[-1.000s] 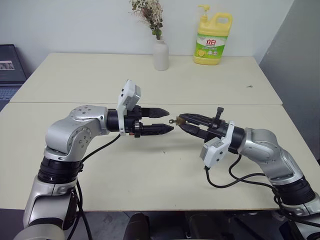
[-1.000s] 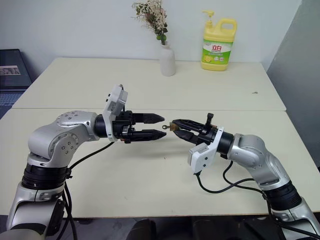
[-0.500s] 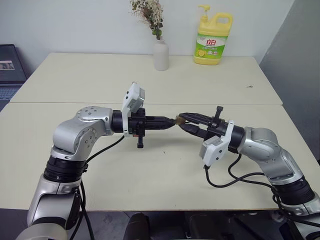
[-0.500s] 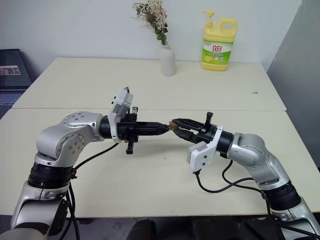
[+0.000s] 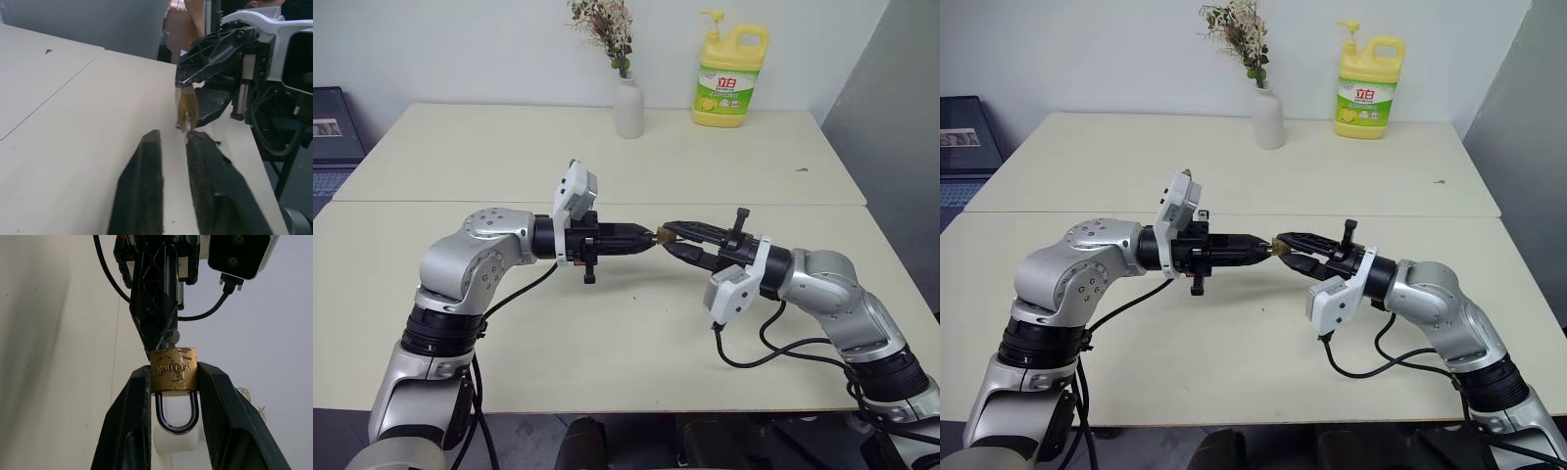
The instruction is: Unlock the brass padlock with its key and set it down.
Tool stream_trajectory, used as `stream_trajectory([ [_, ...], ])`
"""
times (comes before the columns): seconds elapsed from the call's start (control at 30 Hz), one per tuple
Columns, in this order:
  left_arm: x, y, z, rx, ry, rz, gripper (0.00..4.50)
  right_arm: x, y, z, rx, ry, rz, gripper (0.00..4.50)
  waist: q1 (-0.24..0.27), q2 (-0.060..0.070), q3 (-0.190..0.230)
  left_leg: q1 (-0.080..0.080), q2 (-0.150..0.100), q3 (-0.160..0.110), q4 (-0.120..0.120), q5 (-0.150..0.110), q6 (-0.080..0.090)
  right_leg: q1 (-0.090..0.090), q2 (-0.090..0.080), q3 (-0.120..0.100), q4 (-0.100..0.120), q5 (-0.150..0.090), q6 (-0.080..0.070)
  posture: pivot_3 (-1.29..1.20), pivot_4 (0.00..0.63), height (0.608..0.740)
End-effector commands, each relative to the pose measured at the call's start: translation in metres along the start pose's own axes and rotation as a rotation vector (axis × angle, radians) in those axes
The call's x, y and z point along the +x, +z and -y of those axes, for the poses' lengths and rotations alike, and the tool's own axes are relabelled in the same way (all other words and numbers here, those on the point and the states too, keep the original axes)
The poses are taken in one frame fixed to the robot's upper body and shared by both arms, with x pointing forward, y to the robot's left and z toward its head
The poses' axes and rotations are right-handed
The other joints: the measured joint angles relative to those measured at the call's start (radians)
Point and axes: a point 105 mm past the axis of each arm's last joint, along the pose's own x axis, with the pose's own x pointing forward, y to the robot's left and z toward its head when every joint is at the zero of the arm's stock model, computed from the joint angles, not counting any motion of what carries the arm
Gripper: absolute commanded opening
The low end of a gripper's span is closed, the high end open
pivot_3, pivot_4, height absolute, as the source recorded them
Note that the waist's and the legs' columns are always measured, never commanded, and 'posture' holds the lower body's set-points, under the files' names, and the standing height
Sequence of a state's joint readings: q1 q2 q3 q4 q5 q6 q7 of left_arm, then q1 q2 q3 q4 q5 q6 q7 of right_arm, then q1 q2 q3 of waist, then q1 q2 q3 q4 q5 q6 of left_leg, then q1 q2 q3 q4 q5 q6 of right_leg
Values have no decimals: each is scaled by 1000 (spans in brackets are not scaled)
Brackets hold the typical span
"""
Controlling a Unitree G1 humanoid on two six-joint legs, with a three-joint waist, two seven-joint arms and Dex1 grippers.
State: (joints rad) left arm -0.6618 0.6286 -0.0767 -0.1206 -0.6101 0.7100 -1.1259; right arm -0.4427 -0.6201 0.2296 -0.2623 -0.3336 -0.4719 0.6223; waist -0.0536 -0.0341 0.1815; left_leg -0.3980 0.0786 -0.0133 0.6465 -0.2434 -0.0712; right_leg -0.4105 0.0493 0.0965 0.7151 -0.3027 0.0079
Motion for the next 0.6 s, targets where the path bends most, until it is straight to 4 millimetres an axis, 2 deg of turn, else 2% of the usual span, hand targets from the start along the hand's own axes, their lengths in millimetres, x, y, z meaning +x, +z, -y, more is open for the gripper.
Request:
stream_trajectory([
  [0.03,-2,6,1,30,-6,8,1412,0,11,9,-24,-25,42,940,0,0,0,0,0,0,0,0,0,0,0,0,0,0,0,0,150,740],
  [0.13,-3,9,1,5,-9,25,1412,0,11,8,-20,-21,40,940,0,0,0,0,0,0,0,0,0,0,0,0,0,0,0,0,150,740],
  [0.33,-7,13,14,-54,-90,28,1412,-2,10,5,-14,-12,34,940,0,0,0,0,0,0,0,0,0,0,0,0,0,0,0,0,150,740],
  [0.6,-6,11,7,-46,-44,25,1412,-2,9,5,-4,-10,33,940,0,0,0,0,0,0,0,0,0,0,0,0,0,0,0,0,150,740],
])
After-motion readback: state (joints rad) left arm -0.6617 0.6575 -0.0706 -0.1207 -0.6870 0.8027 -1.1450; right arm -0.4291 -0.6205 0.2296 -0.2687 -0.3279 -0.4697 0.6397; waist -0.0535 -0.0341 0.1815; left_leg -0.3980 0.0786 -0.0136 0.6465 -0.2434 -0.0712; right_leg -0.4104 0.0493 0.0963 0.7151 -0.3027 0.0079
